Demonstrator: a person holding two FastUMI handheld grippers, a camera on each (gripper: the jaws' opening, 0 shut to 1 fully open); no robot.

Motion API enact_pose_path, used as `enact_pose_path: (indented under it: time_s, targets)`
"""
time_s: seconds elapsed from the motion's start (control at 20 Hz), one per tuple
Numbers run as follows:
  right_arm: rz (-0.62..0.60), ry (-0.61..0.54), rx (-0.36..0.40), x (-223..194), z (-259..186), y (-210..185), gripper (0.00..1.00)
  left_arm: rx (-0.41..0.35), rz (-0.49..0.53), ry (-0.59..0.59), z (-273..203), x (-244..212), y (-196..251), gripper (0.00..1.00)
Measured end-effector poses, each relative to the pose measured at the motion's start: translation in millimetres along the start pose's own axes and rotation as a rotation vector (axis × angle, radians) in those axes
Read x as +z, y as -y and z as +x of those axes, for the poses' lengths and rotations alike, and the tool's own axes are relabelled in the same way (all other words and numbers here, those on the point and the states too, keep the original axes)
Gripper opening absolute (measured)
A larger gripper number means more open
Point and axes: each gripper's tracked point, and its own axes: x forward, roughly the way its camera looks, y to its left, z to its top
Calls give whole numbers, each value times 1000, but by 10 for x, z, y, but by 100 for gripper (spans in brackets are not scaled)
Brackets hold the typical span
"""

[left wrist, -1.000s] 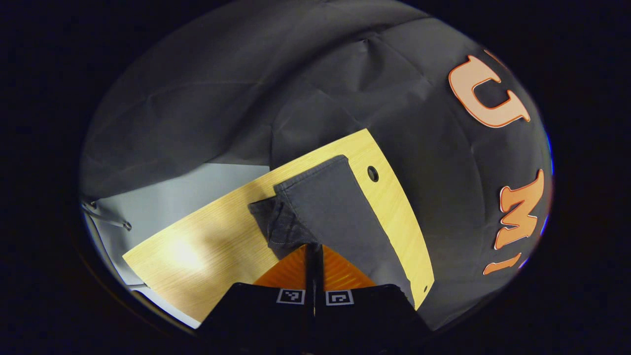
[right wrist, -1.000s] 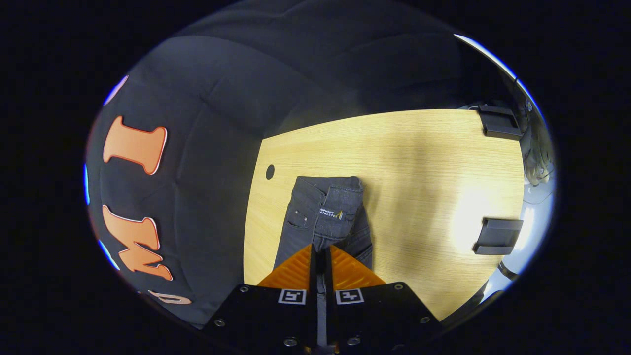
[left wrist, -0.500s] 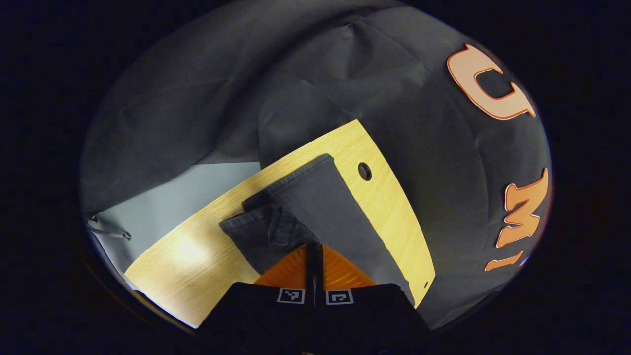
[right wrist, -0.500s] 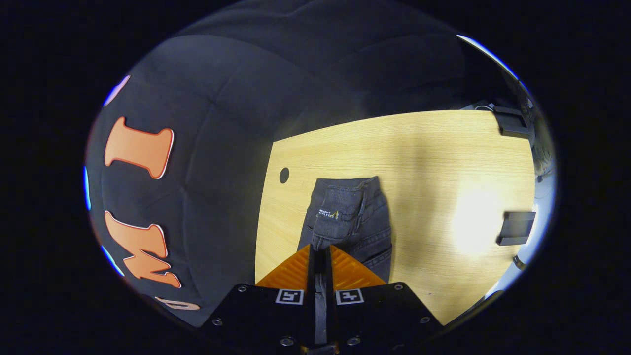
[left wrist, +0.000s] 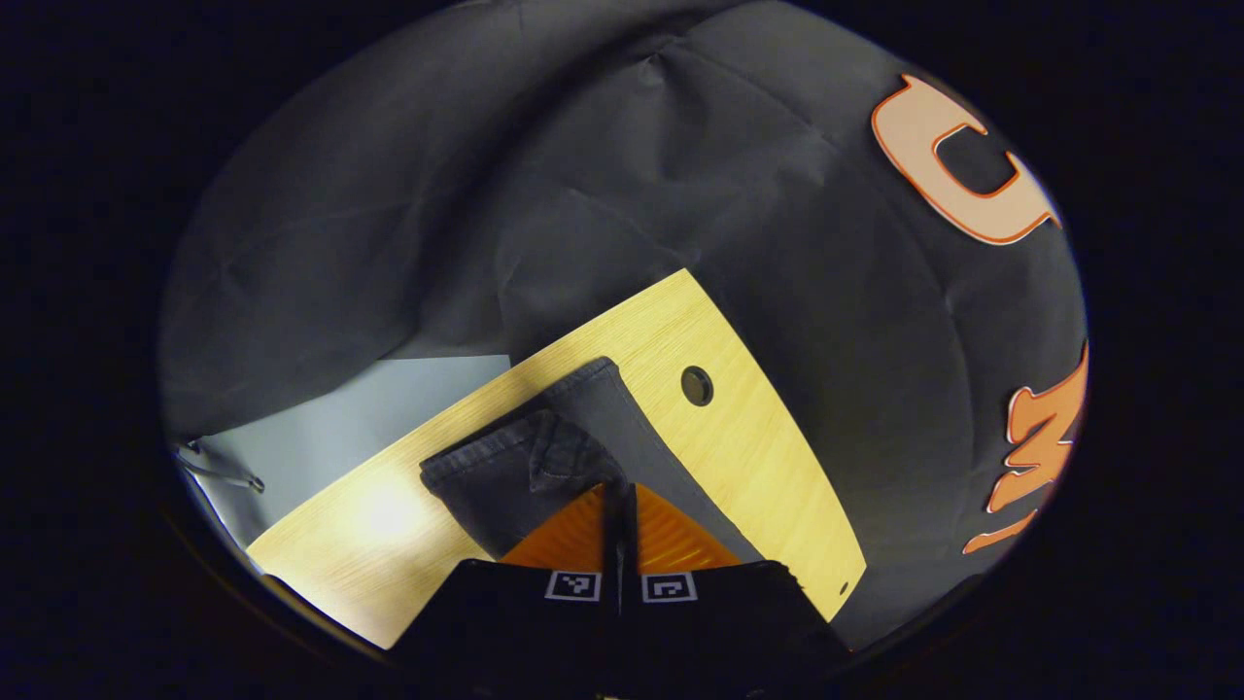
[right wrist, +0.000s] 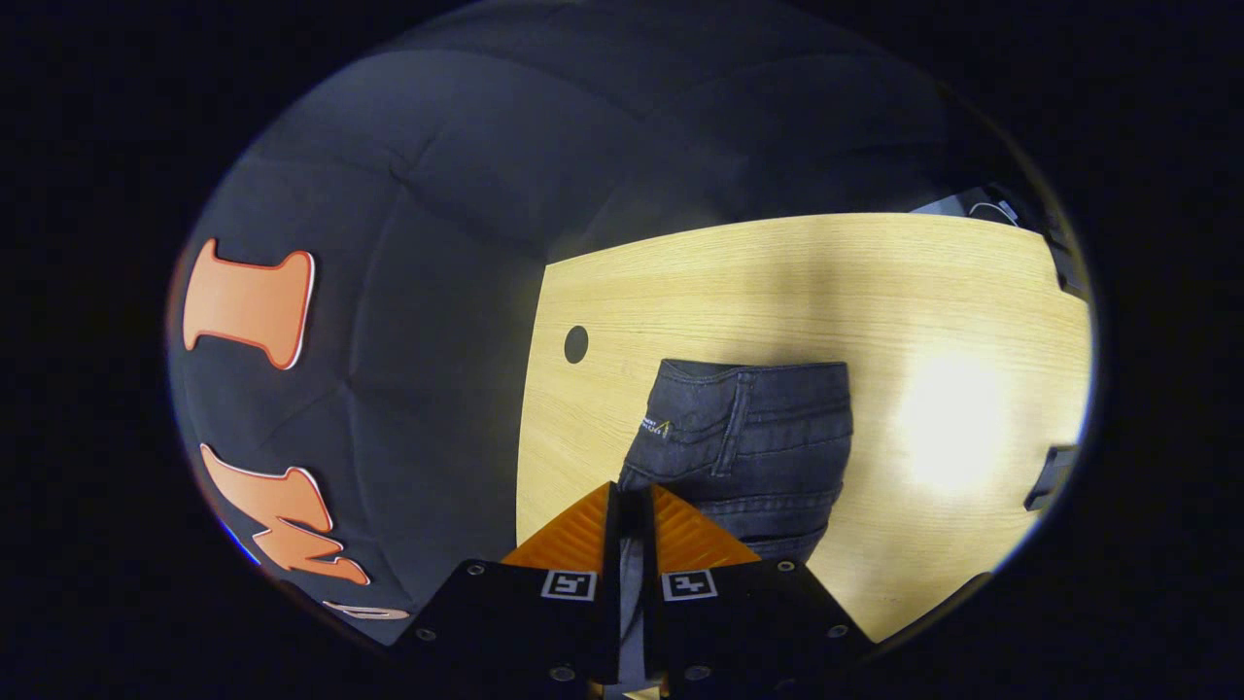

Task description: Grasp the waist and the cuffs of the jeans and fold them to make the two legs overlap; first hold the waist and fold one-third of the jeans toward the cuffs, then hold the cuffs and fold the remaining one-third in the same direction to finish folding.

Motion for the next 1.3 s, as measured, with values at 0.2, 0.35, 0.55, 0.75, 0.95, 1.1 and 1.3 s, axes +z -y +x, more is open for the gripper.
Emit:
enact_pose_path:
  time_s: [0.2, 0.35, 0.55, 0.75, 0.95, 1.1, 1.3]
  targets:
    - [-2, -33, -27, 17, 334, -122, 10, 45, 42, -2, 236, 103, 101, 1]
    - [-15, -58, -56, -12, 586, -193, 11, 73, 68, -40, 423, 46, 160, 1]
    - [8, -80, -106, -15, 820, -173, 10, 119, 52, -41, 459, 52, 185, 1]
    - [6, -92, -113, -29, 866, -151, 10, 124, 46, -29, 511, 109, 170, 23]
    - [-58, -108, -55, -71, 709, -292, 5, 76, 99, -16, 411, 74, 330, 66]
    - [-122, -60, -63, -38, 576, -247, 43, 48, 195, 17, 351, 39, 442, 89]
    - [-239, -32, -113, -8, 389, -20, 82, -4, 330, 51, 251, -68, 568, 98]
